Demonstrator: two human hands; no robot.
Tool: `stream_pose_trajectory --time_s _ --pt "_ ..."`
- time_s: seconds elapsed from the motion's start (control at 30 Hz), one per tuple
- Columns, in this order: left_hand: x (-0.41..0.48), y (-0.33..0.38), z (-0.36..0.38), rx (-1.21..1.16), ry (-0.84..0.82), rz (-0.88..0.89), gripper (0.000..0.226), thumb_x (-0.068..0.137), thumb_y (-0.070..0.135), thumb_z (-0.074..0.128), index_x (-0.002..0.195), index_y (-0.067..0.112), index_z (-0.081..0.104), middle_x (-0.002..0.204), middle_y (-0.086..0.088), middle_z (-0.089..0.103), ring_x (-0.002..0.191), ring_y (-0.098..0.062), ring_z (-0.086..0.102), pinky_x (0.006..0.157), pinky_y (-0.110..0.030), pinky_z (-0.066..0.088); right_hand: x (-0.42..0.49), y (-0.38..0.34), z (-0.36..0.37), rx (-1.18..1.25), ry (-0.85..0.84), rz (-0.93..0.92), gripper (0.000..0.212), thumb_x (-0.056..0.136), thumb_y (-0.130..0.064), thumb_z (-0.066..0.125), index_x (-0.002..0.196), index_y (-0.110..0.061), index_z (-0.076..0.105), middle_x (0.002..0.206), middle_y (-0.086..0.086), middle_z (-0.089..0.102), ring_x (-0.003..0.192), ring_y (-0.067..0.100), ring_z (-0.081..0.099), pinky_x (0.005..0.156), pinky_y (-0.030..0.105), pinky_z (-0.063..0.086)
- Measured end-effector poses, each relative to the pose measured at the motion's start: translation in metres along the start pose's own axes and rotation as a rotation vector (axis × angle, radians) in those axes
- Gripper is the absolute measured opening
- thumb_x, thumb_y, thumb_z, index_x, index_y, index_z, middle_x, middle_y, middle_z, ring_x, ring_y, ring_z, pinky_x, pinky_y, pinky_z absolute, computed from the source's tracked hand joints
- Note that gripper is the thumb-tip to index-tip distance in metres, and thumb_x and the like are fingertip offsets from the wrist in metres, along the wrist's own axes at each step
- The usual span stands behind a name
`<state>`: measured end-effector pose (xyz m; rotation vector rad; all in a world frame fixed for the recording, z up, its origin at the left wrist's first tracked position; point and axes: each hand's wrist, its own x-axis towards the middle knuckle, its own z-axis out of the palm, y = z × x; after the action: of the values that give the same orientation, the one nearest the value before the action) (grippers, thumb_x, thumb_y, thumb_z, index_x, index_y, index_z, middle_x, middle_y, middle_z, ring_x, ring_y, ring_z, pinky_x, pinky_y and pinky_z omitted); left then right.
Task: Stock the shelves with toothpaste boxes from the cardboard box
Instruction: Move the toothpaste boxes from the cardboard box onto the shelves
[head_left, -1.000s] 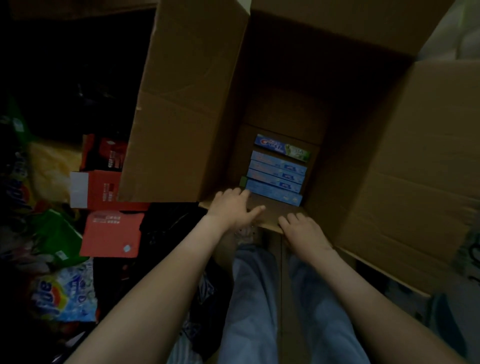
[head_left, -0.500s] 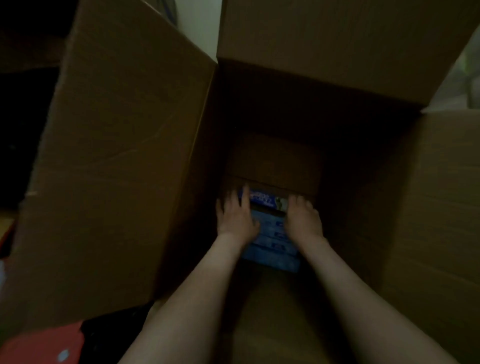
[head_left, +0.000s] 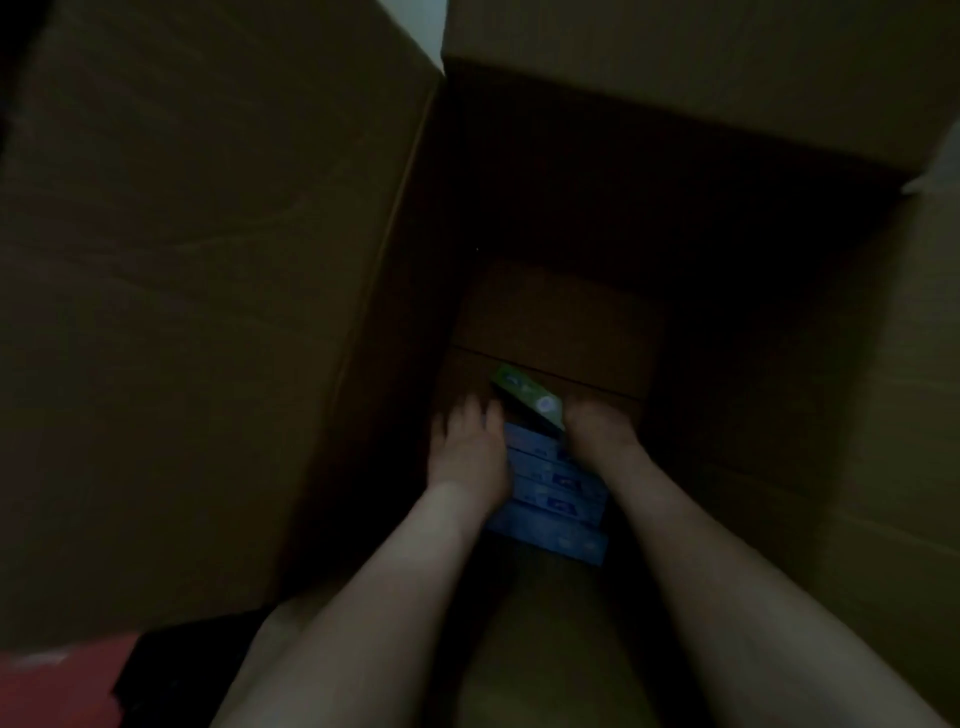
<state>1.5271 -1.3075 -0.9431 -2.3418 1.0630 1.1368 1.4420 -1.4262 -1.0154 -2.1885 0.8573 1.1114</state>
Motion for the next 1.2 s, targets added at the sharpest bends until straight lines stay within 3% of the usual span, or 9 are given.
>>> stream_pose_trajectory --time_s 0.13,0.27,0.37,0.43,0.47,0.57,0.67,0.87,1.2 --pt "-0.091 -0.003 -0.062 -0.042 0.164 0.126 0.076 0.093 0.023 0.054 0.152 0.015 0.008 0.158 -0.013 0.008 0.145 -0.028 0.009 0.119 -0.042 0.01 -0.119 -0.022 -0.069 0.092 0.074 -0.059 0.041 0.094 -0.023 0.053 0.133 -0.017 0.044 0.13 0.007 0.051 0.114 0.022 0.052 0.089 0.035 0.046" --pt "-0.213 -0.014 -0.152 0.169 0.283 0.248 0.071 0.096 0.024 0.045 0.153 0.016 0.003 0.16 -0.011 0.005 0.147 -0.026 0.002 0.117 -0.049 -0.004 -0.271 -0.057 -0.169 0.242 -0.016 -0.209 0.055 0.095 -0.033 0.053 0.146 -0.022 0.035 0.144 0.002 0.045 0.127 0.017 0.045 0.103 0.031 0.038" --pt "-0.309 -0.032 -0.22 0.287 0.43 0.265 0.057 0.095 0.02 0.048 0.147 0.01 0.028 0.15 -0.014 0.034 0.14 -0.029 0.029 0.116 -0.049 0.01 -0.377 -0.093 -0.236 0.253 -0.069 -0.33 0.052 0.095 -0.034 0.054 0.145 -0.026 0.038 0.144 -0.001 0.045 0.126 0.013 0.045 0.099 0.022 0.034" --pt "-0.365 -0.05 -0.253 0.236 0.603 0.242 0.039 0.081 0.019 0.063 0.118 0.01 0.058 0.111 -0.012 0.063 0.105 -0.03 0.059 0.098 -0.043 0.039 -0.435 -0.122 -0.269 0.242 -0.089 -0.396 0.052 0.095 -0.033 0.055 0.144 -0.026 0.039 0.141 -0.001 0.047 0.118 0.009 0.048 0.091 0.019 0.035" --pt "-0.394 -0.059 -0.265 0.22 0.65 0.225 0.03 0.075 0.019 0.064 0.104 0.011 0.062 0.093 -0.009 0.064 0.088 -0.028 0.062 0.083 -0.039 0.047 -0.462 -0.137 -0.281 0.217 -0.086 -0.435 0.054 0.093 -0.034 0.057 0.144 -0.027 0.039 0.139 -0.001 0.048 0.113 0.007 0.048 0.089 0.019 0.035" --pt "-0.474 -0.087 -0.283 0.152 0.705 0.103 0.023 0.069 0.026 0.055 0.088 0.013 0.063 0.075 -0.005 0.06 0.069 -0.027 0.06 0.062 -0.033 0.046 -0.525 -0.18 -0.303 -0.012 -0.056 -0.542 0.075 0.082 -0.04 0.07 0.145 -0.028 0.033 0.139 0.0 0.047 0.117 0.013 0.048 0.099 0.027 0.038" --pt "-0.539 -0.118 -0.283 0.091 0.688 -0.082 0.04 0.049 0.028 0.077 0.083 0.013 0.062 0.071 -0.005 0.059 0.064 -0.028 0.059 0.055 -0.031 0.045 -0.568 -0.228 -0.307 -0.364 0.028 -0.642 0.081 0.08 -0.037 0.072 0.146 -0.018 0.029 0.143 0.004 0.041 0.131 0.022 0.04 0.108 0.034 0.034" --pt "-0.634 -0.174 -0.252 -0.15 0.685 -0.405 0.04 0.085 0.043 0.056 0.113 0.014 0.051 0.112 -0.006 0.059 0.107 -0.029 0.054 0.086 -0.038 0.039 -0.614 -0.317 -0.291 -0.566 0.203 -0.828 0.062 0.085 -0.036 0.062 0.137 -0.014 0.037 0.129 0.007 0.044 0.123 0.027 0.041 0.098 0.04 0.043" --pt "-0.77 -0.269 -0.176 -0.385 0.789 -0.747 0.043 0.085 0.047 0.055 0.117 0.019 0.049 0.117 -0.001 0.057 0.11 -0.023 0.051 0.09 -0.034 0.038 -0.693 -0.468 -0.224 -0.384 0.211 -1.088 0.062 0.087 -0.02 0.066 0.138 -0.01 0.032 0.118 0.009 0.058 0.107 0.026 0.058 0.076 0.03 0.045"
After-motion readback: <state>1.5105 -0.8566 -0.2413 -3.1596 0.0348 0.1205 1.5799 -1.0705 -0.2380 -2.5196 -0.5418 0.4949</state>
